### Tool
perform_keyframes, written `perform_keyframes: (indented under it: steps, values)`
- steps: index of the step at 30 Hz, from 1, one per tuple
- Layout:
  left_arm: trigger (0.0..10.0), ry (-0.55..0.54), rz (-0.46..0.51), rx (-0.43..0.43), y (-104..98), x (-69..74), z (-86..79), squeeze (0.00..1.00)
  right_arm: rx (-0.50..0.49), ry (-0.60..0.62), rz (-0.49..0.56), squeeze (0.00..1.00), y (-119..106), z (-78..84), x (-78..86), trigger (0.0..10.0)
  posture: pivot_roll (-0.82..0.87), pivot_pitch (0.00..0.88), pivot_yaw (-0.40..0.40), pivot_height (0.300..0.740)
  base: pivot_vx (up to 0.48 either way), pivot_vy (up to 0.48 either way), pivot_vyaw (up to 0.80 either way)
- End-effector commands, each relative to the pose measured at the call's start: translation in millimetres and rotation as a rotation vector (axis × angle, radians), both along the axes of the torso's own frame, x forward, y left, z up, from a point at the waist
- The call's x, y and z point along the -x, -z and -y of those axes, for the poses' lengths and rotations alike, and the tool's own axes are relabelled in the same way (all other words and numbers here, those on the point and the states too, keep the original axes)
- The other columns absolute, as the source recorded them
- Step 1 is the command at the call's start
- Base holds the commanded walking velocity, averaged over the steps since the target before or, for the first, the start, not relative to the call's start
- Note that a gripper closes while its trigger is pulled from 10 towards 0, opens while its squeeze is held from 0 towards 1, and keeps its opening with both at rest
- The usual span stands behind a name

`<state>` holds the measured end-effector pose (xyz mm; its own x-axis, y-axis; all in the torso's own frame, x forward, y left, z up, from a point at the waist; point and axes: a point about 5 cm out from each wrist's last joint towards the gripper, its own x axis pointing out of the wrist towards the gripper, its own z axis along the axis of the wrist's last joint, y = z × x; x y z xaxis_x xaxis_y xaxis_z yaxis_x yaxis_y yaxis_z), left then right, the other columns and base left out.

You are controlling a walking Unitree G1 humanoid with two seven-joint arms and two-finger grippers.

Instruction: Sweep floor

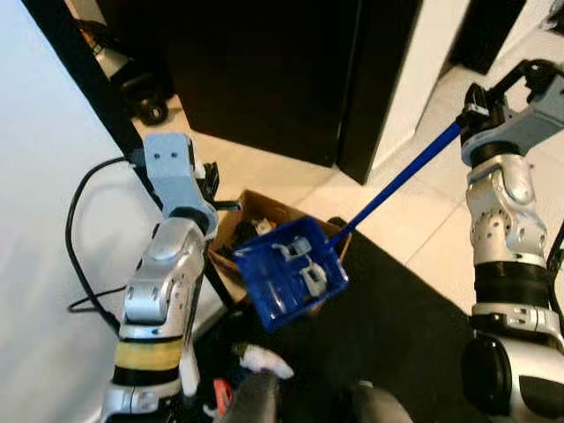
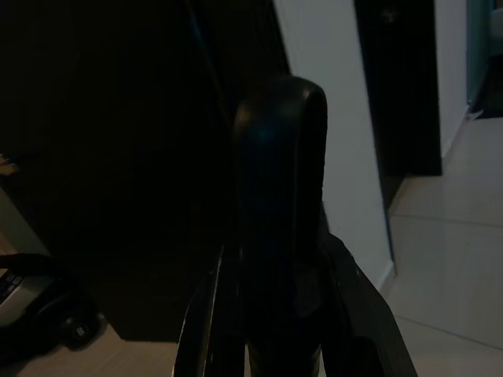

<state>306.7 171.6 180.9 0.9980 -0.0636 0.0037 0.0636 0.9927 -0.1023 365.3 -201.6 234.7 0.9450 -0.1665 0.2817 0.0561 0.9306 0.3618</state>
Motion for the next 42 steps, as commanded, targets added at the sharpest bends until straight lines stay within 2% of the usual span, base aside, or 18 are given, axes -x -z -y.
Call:
perform_keyframes:
  steps: [1, 5, 15, 18, 22, 28, 31, 33, 37, 42]
  values:
    - [10.0, -0.001, 0.051, -0.045, -10, 0.7, -0.1, 0.0, -0.026, 0.018, 0.063, 0.0, -11, 5.1, 2.6, 10.0, 0.04, 0.1, 0.021, 0.74, 0.465, 0.0, 0.0]
    - [10.0, -0.006, 0.04, -0.036, -9, 0.9, -0.6, 0.0, -0.027, 0.021, 0.067, 0.0, -12, 5.6, 2.8, 10.0, 0.04, 0.1, 0.022, 0.74, 0.434, 0.0, 0.0]
    - [10.0, -0.017, 0.035, -0.032, -9, 0.5, -2.1, 0.0, -0.005, 0.05, 0.085, 0.0, -18, 13.6, 2.6, 10.0, 0.04, 0.102, 0.022, 0.74, 0.0, 0.0, 0.0]
    - [10.0, -0.015, 0.034, -0.03, -8, 0.5, -2.0, 0.0, -0.001, 0.072, 0.115, 0.0, -23, 19.0, -0.9, 10.0, 0.03, 0.103, 0.028, 0.74, 0.0, 0.0, 0.0]
    - [10.0, -0.011, 0.032, -0.03, -7, 0.5, -1.4, 0.0, -0.01, 0.063, 0.174, 0.0, -31, 16.2, -6.1, 10.0, 0.03, 0.101, 0.029, 0.74, 0.0, 0.0, 0.0]
    - [10.0, -0.008, 0.034, -0.032, -8, 1.0, -1.4, 0.0, 0.115, 0.08, 0.237, 0.0, -48, 2.5, -18.0, 10.0, 0.06, 0.097, 0.023, 0.74, 0.0, 0.0, 0.0]
    - [10.0, -0.009, 0.034, -0.034, -7, 2.0, -2.3, 0.0, 0.145, 0.078, 0.245, 0.0, -50, -0.4, -20.6, 10.0, 0.06, 0.098, 0.022, 0.74, 0.0, 0.0, 0.0]
    - [10.0, -0.014, 0.031, -0.037, -6, 3.8, -4.5, 0.0, 0.207, 0.043, 0.265, 0.0, -54, -10.7, -26.8, 10.0, 0.07, 0.095, 0.019, 0.74, 0.0, 0.0, 0.0]
    - [10.0, -0.016, 0.031, -0.039, -6, 4.4, -4.9, 0.0, 0.262, -0.001, 0.281, 0.0, -57, -22.9, -31.2, 10.0, 0.08, 0.092, 0.012, 0.74, 0.0, 0.0, 0.0]
    - [10.0, -0.035, 0.038, -0.049, -5, 9.3, -6.3, 0.0, 0.4, -0.096, 0.316, 0.0, -67, -56.4, -37.8, 10.0, 0.13, 0.081, -0.028, 0.74, 0.0, 0.0, 0.0]
